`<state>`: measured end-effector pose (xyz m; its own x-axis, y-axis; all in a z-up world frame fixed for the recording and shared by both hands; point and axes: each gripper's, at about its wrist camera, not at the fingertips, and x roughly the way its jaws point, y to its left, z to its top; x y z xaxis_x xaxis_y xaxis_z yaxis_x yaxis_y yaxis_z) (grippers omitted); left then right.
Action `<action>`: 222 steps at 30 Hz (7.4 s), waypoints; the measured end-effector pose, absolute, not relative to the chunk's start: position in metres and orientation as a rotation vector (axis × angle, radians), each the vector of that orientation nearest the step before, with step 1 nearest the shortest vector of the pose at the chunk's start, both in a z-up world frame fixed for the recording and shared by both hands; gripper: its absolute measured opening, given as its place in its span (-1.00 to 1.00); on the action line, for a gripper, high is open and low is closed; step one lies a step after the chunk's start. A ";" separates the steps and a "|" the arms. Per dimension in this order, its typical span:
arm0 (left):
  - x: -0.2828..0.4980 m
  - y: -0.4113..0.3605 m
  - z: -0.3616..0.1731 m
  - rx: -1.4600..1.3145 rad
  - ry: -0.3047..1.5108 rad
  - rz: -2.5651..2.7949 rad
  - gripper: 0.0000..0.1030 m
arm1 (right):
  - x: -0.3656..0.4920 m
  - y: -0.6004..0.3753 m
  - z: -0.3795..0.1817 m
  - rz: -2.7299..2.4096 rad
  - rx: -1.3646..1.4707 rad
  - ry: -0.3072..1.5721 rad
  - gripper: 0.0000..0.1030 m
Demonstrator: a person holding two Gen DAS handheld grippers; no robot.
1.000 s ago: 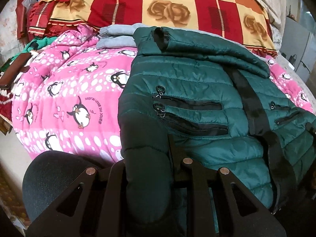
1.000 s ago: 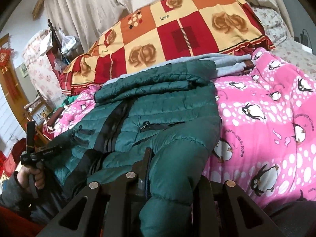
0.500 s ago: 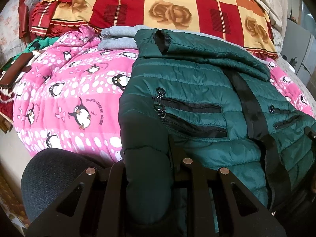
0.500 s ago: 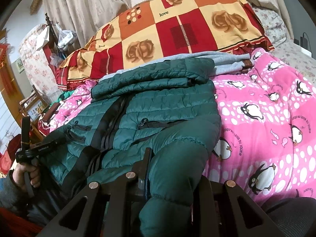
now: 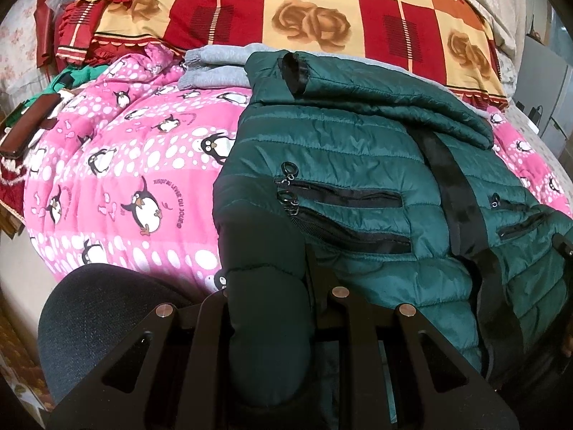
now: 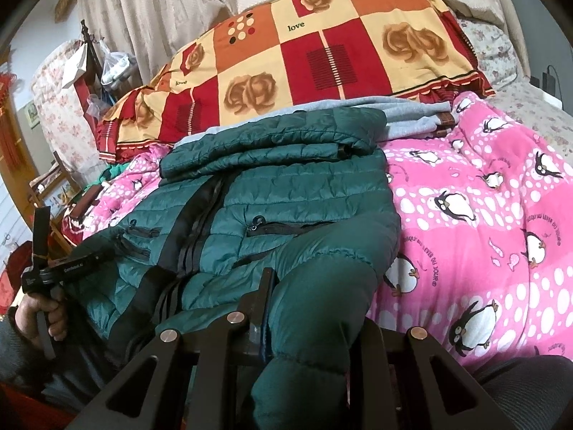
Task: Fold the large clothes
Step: 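Close both grippers on the jacket side edge and hold it, then lift the gripped jacket edge with both grippers and fold it over, then lay the folded jacket half down with both grippers and open them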
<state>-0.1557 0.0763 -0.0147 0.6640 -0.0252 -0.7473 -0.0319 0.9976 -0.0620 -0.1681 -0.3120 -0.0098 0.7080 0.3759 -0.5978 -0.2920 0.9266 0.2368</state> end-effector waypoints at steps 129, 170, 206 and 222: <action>0.153 0.136 0.030 -0.672 0.721 -0.043 0.41 | 0.161 -0.348 0.016 0.305 0.728 0.759 0.88; 0.183 0.082 -0.021 -0.122 0.839 0.158 0.64 | 0.190 -0.281 -0.032 0.142 0.070 0.926 0.62; 0.115 0.184 0.077 -0.368 0.603 0.135 0.65 | 0.125 -0.311 0.054 0.215 0.133 0.652 0.63; 0.037 0.163 -0.010 -0.310 0.784 -0.051 0.65 | 0.018 -0.384 0.002 0.283 0.422 0.657 0.80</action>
